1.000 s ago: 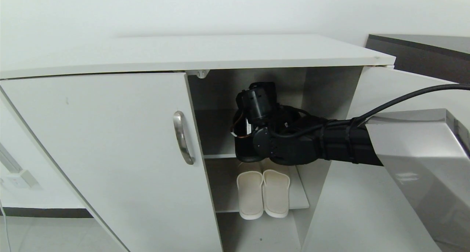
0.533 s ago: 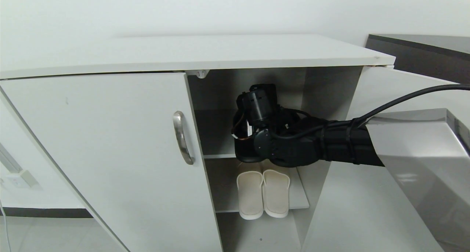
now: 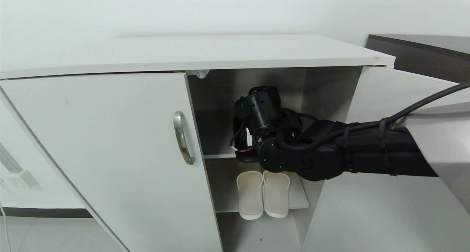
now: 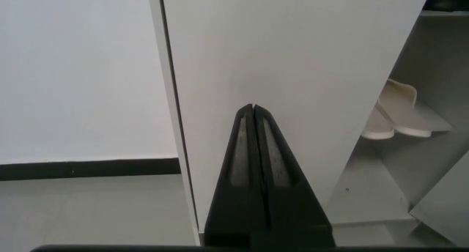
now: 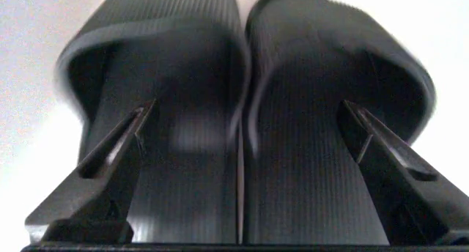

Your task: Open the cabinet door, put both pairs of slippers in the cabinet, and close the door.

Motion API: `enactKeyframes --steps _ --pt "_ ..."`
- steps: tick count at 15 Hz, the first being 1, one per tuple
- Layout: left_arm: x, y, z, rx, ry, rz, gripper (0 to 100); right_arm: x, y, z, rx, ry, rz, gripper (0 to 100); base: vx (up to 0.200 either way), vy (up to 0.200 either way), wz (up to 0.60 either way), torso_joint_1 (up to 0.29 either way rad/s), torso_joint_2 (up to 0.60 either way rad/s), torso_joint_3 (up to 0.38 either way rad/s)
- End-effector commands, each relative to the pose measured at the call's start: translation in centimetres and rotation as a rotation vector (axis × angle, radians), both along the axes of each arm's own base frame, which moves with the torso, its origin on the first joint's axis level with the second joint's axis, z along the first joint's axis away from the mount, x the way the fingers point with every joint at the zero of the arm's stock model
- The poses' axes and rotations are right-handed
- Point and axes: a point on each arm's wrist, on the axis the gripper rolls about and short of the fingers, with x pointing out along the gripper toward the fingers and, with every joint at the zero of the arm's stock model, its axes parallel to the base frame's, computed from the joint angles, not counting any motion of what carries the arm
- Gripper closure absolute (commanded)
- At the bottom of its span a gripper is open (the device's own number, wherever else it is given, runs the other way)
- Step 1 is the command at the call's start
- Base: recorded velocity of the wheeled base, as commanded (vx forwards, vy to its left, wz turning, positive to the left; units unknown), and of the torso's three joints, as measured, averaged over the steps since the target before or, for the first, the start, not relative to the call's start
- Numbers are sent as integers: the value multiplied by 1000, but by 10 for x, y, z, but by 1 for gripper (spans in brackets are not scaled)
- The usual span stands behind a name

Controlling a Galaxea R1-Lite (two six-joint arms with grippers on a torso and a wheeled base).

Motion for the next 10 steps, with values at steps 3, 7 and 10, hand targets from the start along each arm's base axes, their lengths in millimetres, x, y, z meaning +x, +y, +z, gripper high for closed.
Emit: enactKeyframes --steps 3,7,10 --pt "0 0 0 0 1 0 100 -71 -30 26 39 -16 93 0 0 0 0 0 0 0" --pt "0 0 0 1 1 0 100 -109 -66 12 70 -23 176 0 0 0 0 0 0 0" --pt "0 0 0 3 1 -1 100 -126 -85 3 74 -43 238 100 0 0 0 0 0 0"
